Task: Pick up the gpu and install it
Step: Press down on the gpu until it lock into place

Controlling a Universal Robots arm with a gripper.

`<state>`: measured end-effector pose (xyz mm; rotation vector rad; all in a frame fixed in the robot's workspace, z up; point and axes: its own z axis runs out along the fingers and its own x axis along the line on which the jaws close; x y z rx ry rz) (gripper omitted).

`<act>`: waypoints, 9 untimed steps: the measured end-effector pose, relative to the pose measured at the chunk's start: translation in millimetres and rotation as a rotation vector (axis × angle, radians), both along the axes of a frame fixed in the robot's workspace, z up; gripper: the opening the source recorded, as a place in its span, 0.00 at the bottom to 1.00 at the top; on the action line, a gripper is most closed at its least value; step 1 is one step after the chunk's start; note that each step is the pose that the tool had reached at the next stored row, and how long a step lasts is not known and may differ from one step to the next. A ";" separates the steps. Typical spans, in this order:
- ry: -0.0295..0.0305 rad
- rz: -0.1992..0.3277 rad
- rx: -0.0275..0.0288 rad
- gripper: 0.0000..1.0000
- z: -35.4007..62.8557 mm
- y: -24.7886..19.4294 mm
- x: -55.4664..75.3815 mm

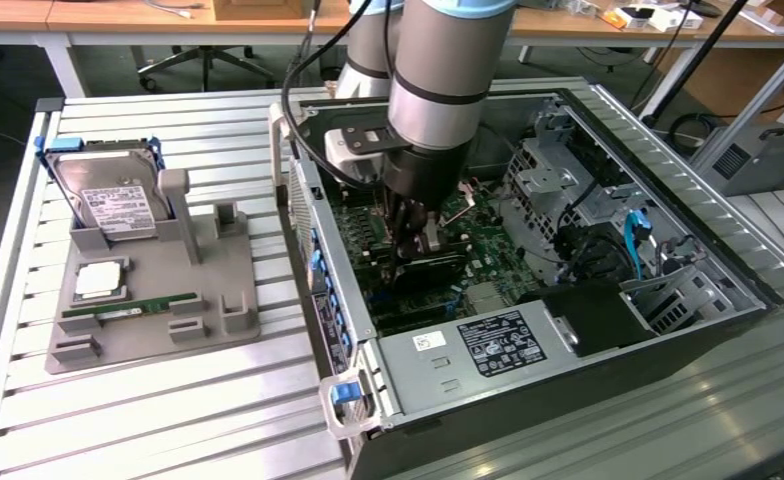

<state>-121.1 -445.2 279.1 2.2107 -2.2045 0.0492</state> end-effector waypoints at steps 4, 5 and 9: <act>-0.0015 0.000 0.0000 0.11 3.1 0.0 -2.4; -0.0029 0.000 -0.0002 0.11 3.5 0.0 -4.8; -0.0091 0.000 -0.0002 0.11 3.8 0.3 -16.9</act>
